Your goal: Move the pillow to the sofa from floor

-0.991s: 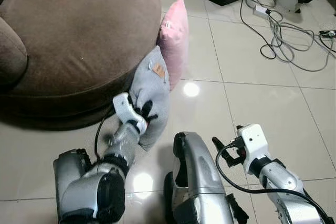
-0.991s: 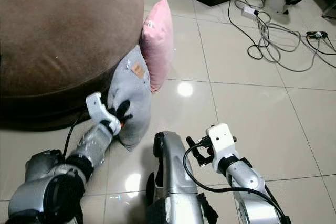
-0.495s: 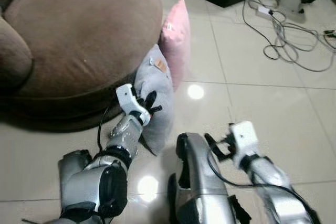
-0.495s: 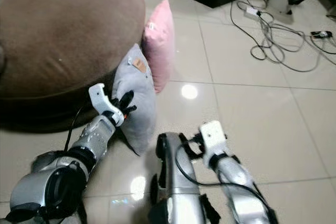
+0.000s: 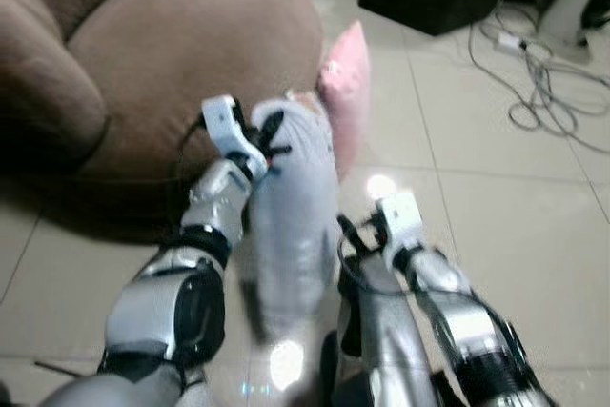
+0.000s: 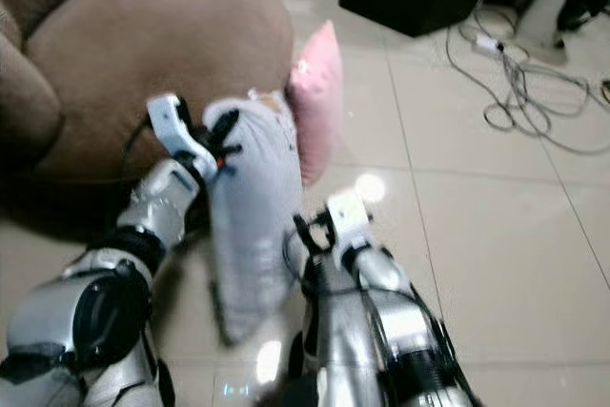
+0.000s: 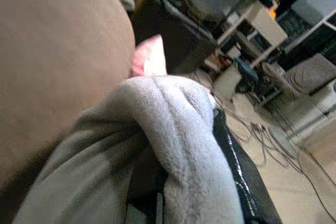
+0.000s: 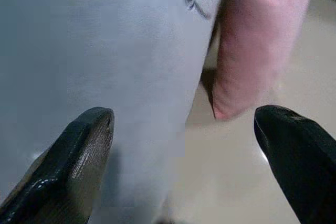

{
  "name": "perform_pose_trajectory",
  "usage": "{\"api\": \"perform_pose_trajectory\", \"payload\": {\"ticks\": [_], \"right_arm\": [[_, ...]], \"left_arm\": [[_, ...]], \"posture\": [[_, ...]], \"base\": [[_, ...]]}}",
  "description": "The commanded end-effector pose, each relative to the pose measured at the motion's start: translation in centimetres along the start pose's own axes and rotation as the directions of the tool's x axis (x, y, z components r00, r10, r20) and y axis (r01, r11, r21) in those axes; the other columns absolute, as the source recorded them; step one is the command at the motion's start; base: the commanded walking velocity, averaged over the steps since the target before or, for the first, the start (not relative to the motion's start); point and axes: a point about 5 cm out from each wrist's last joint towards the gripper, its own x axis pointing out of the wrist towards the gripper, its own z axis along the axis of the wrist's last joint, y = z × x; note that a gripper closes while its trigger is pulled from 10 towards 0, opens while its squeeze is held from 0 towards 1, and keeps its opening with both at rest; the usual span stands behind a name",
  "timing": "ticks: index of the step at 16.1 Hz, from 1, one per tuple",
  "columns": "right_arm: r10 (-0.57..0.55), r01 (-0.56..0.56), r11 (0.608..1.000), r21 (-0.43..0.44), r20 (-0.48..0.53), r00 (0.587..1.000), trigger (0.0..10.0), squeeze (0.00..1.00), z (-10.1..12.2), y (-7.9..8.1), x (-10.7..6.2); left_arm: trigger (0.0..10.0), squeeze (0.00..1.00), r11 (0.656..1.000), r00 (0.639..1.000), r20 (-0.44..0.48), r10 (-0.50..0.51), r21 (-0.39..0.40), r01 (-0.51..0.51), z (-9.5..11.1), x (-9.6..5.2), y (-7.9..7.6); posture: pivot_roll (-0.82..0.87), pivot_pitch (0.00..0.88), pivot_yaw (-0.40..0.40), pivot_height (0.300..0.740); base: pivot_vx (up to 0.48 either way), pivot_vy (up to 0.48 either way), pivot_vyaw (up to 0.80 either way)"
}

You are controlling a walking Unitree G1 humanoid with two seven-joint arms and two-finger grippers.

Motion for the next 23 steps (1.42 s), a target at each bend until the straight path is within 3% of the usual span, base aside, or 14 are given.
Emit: {"api": "perform_pose_trajectory", "payload": {"ticks": [1, 4, 9, 12, 23], "right_arm": [[-0.022, 0.023, 1.000, 0.010, -0.018, 1.000, 10.0, 0.00, -0.7, -0.4, -0.3], [0.000, 0.000, 1.000, 0.014, 0.024, 1.000, 10.0, 0.00, 0.7, -0.2, 2.3], [0.023, -0.024, 1.000, 0.020, 0.057, 0.998, 10.0, 0.00, 1.5, 0.1, 3.5], [-0.001, -0.001, 1.000, 0.030, 0.071, 0.997, 10.0, 0.00, 1.6, 0.0, 3.7], [-0.042, 0.040, 0.998, 0.038, 0.058, 0.997, 10.0, 0.00, 0.8, -0.9, 3.4]], "left_arm": [[0.0, 0.00, 0.996, 0.991, 0.113, -0.073, 0.067, 0.066, 3.1, 1.2, -1.4], [0.0, 0.00, 0.981, 0.975, 0.182, -0.126, 0.166, 0.095, 6.1, 1.5, -1.7], [0.0, 0.00, 0.976, 0.970, 0.205, -0.129, 0.199, 0.088, 6.5, 1.4, -2.1], [0.0, 0.00, 0.978, 0.970, 0.204, -0.131, 0.186, 0.093, 6.1, 1.3, -2.3], [0.0, 0.00, 0.975, 0.971, 0.178, -0.159, 0.185, 0.125, 4.6, 1.4, -3.5]], "posture": [[0.07, 0.071, -0.135, 0.487], [0.19, 0.100, -0.147, 0.487], [0.21, 0.104, -0.159, 0.487], [0.21, 0.096, -0.166, 0.487], [0.16, 0.104, -0.176, 0.581]], "base": [[0.000, 0.000, 0.00], [0.000, 0.000, 0.00], [0.000, 0.000, 0.00], [0.000, 0.000, 0.00], [0.000, 0.000, 0.00]]}}
